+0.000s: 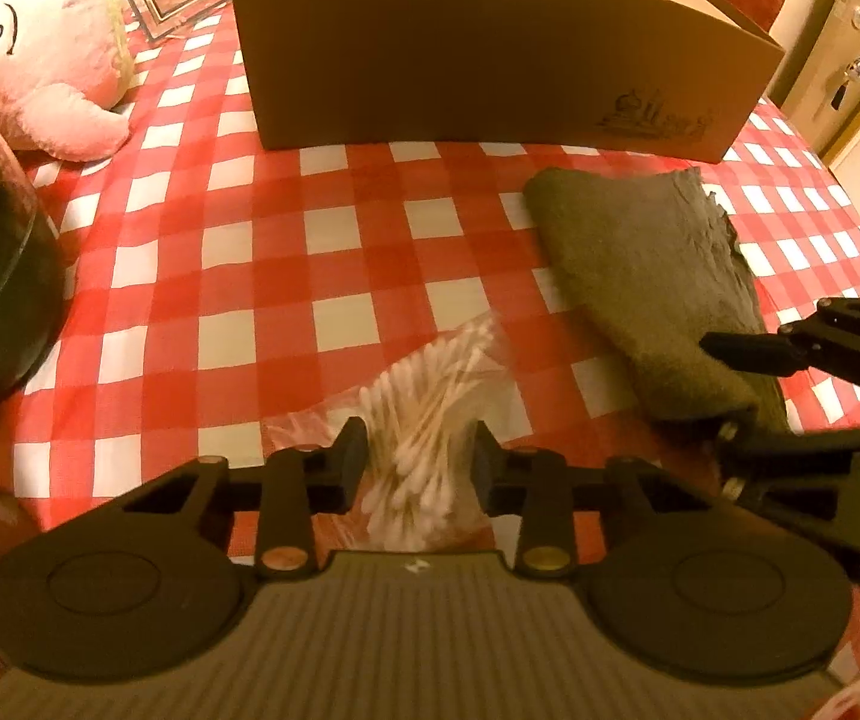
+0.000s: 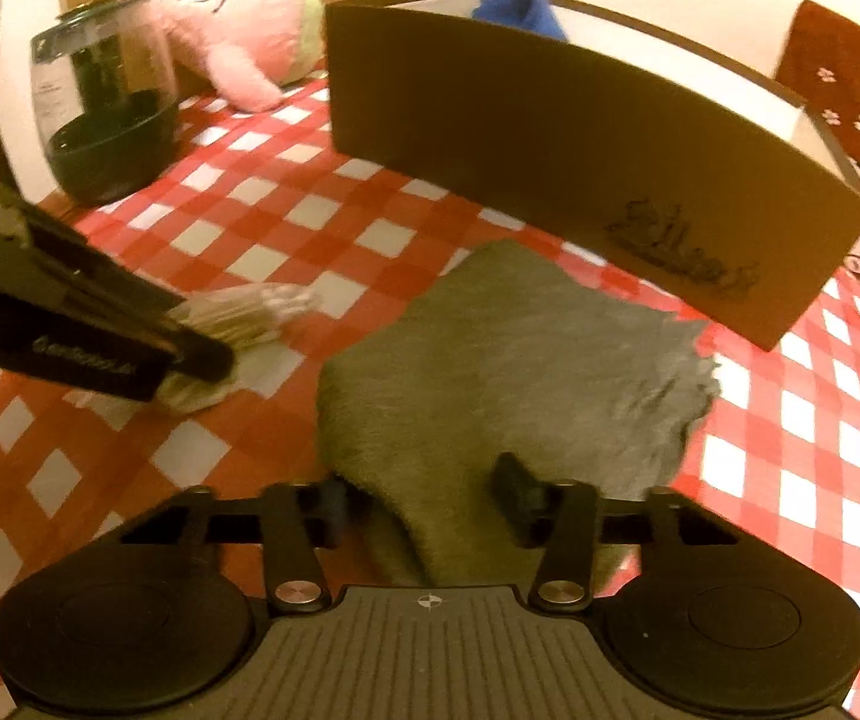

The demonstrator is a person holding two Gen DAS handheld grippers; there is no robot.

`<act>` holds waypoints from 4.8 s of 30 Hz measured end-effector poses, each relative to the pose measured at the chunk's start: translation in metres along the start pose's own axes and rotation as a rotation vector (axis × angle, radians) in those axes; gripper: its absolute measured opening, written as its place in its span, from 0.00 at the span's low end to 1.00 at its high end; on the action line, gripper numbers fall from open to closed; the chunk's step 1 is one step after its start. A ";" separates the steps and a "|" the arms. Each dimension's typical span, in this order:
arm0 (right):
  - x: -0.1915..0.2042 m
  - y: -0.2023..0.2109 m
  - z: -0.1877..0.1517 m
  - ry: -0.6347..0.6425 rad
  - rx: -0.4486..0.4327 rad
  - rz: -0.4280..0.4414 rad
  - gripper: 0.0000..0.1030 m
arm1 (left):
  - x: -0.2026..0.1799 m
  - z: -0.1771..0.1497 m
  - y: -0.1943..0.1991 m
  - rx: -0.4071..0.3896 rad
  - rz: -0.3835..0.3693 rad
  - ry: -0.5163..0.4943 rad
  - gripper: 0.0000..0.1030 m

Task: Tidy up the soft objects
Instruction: 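Lift the grey cloth with the right gripper while the left lifts the swab bag, then carry the grey cloth and swab bag over the box with both grippers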

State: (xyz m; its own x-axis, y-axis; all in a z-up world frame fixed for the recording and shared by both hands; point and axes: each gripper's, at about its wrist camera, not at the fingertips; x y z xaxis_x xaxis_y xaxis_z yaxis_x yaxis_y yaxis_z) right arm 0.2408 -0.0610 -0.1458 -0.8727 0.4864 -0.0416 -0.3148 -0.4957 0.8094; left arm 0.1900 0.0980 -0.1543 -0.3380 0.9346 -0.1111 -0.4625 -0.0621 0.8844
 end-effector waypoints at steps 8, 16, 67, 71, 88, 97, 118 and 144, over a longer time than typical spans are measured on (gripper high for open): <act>-0.010 0.004 -0.001 -0.043 -0.014 0.005 0.18 | 0.000 0.001 0.003 0.003 -0.006 0.012 0.22; -0.013 0.009 -0.001 -0.058 -0.024 0.006 0.13 | 0.004 0.000 0.007 0.007 -0.003 0.028 0.20; -0.050 0.157 0.029 -0.137 -0.340 0.009 0.09 | -0.016 0.057 0.115 -0.242 -0.066 0.011 0.18; -0.055 0.166 0.040 -0.120 -0.374 0.003 0.09 | -0.019 0.071 0.120 -0.269 -0.067 0.004 0.18; -0.108 0.187 0.099 -0.073 -0.520 -0.060 0.09 | -0.030 0.138 0.124 -0.360 -0.069 -0.019 0.18; -0.140 0.172 0.126 -0.070 -0.538 -0.102 0.09 | -0.028 0.176 0.108 -0.365 -0.045 -0.027 0.18; -0.186 0.091 0.161 -0.064 -0.445 -0.144 0.09 | -0.031 0.230 0.026 -0.240 -0.011 -0.039 0.18; -0.198 0.044 0.170 -0.007 -0.364 -0.195 0.09 | -0.014 0.247 -0.002 -0.196 -0.014 0.004 0.43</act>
State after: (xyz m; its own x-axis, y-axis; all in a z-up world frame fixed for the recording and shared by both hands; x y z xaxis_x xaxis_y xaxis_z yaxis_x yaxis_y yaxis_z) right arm 0.4629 -0.0569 -0.0025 -0.7814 0.6007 -0.1688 -0.5867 -0.6153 0.5264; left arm 0.3981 0.1720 -0.0420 -0.3335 0.9345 -0.1244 -0.6176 -0.1169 0.7778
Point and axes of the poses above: each gripper's, at about its wrist camera, not at the fingertips, and y roughly against the way its jaws point, x to its left, z to its top, and after that the axes turned 8 degrees about y, right-handed
